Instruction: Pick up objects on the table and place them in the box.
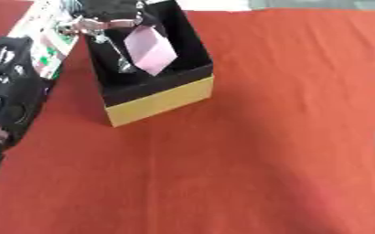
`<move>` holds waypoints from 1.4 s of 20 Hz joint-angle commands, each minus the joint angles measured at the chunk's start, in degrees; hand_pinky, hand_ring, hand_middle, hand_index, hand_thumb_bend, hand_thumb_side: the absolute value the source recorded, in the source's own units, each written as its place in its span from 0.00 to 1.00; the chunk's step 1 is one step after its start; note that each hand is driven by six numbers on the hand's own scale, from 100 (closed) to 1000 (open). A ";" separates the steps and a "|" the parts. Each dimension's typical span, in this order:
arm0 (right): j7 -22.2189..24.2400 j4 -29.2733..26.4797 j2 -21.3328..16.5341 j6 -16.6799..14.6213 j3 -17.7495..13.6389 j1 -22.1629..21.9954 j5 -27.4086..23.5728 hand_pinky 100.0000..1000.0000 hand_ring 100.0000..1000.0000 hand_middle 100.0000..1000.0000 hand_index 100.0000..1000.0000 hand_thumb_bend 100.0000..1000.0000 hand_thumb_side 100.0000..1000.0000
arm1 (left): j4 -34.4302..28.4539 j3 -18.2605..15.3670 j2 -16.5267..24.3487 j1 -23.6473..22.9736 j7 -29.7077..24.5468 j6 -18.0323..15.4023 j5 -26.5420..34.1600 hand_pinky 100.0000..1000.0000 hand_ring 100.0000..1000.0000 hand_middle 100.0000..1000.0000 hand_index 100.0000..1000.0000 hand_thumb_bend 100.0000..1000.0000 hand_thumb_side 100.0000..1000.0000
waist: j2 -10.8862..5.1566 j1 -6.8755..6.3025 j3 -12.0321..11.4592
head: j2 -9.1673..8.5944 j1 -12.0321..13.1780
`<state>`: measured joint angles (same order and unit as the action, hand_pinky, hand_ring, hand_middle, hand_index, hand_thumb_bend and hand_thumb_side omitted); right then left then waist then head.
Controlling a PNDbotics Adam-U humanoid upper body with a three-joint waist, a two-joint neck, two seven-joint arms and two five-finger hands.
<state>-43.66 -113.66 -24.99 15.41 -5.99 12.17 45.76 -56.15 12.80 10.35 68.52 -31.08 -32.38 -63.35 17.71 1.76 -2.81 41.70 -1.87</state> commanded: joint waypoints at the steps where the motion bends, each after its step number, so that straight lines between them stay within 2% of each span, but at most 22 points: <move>1: -0.33 -0.93 -0.85 -0.10 -0.30 0.61 -0.30 0.79 0.71 0.74 0.87 0.00 0.65 | 0.07 -0.69 0.07 1.11 -3.05 -3.84 -3.70 0.67 0.82 0.85 0.96 0.35 0.21 | -0.97 0.08 0.11 | -0.51 -0.05; 6: -0.43 -0.93 -0.78 -0.11 -0.31 0.61 -0.35 0.79 0.71 0.74 0.87 0.00 0.65 | 1.22 -1.00 -0.34 1.03 -0.58 -4.12 -8.40 0.68 0.82 0.86 0.97 0.36 0.22 | -0.94 0.12 0.13 | -0.53 -0.08; 7: -0.44 -0.93 -0.73 -0.11 -0.31 0.60 -0.38 0.79 0.71 0.74 0.87 0.00 0.65 | 1.40 -1.37 -0.26 1.02 -0.05 -3.92 -8.88 0.76 0.90 0.96 1.00 0.38 0.35 | -0.92 0.15 0.07 | -0.34 -0.01; 10: -0.48 -0.93 -0.68 -0.15 -0.29 0.55 -0.47 0.79 0.71 0.74 0.87 0.00 0.65 | 1.53 -1.94 -0.42 1.06 2.00 -2.91 -9.35 0.75 0.89 0.95 1.00 0.33 0.29 | -0.91 0.22 -0.01 | -0.05 0.14; 11: -0.49 -0.93 -0.69 -0.16 -0.30 0.52 -0.48 0.79 0.71 0.74 0.87 0.00 0.65 | 1.42 -1.98 -0.43 1.09 2.61 -2.94 -9.07 0.75 0.89 0.95 1.00 0.29 0.26 | -0.94 0.23 -0.05 | 0.02 0.17; 14: -0.49 -0.93 -0.70 -0.17 -0.31 0.43 -0.50 0.79 0.71 0.74 0.87 0.00 0.65 | 0.75 -2.19 -0.46 1.12 3.35 -3.58 -7.33 0.74 0.89 0.94 1.00 0.16 0.25 | -1.03 0.24 -0.13 | 0.15 0.19; 17: -0.47 -0.93 -0.74 -0.17 -0.36 0.32 -0.47 0.79 0.71 0.74 0.87 0.00 0.65 | -1.01 -2.57 -0.37 1.20 3.36 -4.60 -4.75 0.71 0.86 0.91 0.99 0.09 0.10 | -1.15 0.26 -0.21 | 0.34 0.07; 18: -0.47 -0.93 -0.75 -0.15 -0.38 0.28 -0.48 0.79 0.71 0.74 0.87 0.00 0.65 | -1.87 -2.68 -0.33 1.20 3.39 -4.94 -3.88 0.71 0.86 0.91 0.99 0.08 0.10 | -1.17 0.27 -0.26 | 0.43 0.04; 19: -0.46 -0.93 -0.76 -0.13 -0.39 0.24 -0.47 0.79 0.71 0.74 0.87 0.00 0.65 | -2.74 -2.81 -0.32 1.24 3.46 -5.30 -3.05 0.68 0.83 0.89 0.98 0.01 0.09 | -1.20 0.29 -0.31 | 0.53 0.01; 23: -0.53 -0.93 -0.87 -0.04 -0.46 -0.02 -0.42 0.79 0.71 0.74 0.87 0.00 0.65 | -7.34 -3.20 0.55 1.55 4.56 -7.24 0.27 0.64 0.80 0.86 0.95 0.00 0.07 | -1.35 0.23 -0.75 | 1.05 0.00; 26: -0.63 -0.93 -1.11 0.04 -0.55 -0.30 -0.29 0.79 0.72 0.74 0.87 0.00 0.65 | -11.40 -2.67 3.19 1.65 5.36 -8.65 3.00 0.64 0.80 0.85 0.95 0.00 0.05 | -1.54 0.06 -1.39 | 1.61 -0.18; 28: -0.70 -0.93 -1.30 0.15 -0.66 -0.53 -0.13 0.79 0.72 0.74 0.87 0.00 0.65 | -14.06 -2.11 5.62 1.46 5.00 -8.68 4.74 0.66 0.81 0.86 0.96 0.07 0.05 | -1.70 -0.06 -1.95 | 1.90 -0.67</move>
<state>-44.13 -113.66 -24.96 15.46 -6.02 11.50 45.45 -67.66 10.68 13.64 68.57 -24.44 -39.02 -59.85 17.42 1.70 -4.88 43.00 -2.25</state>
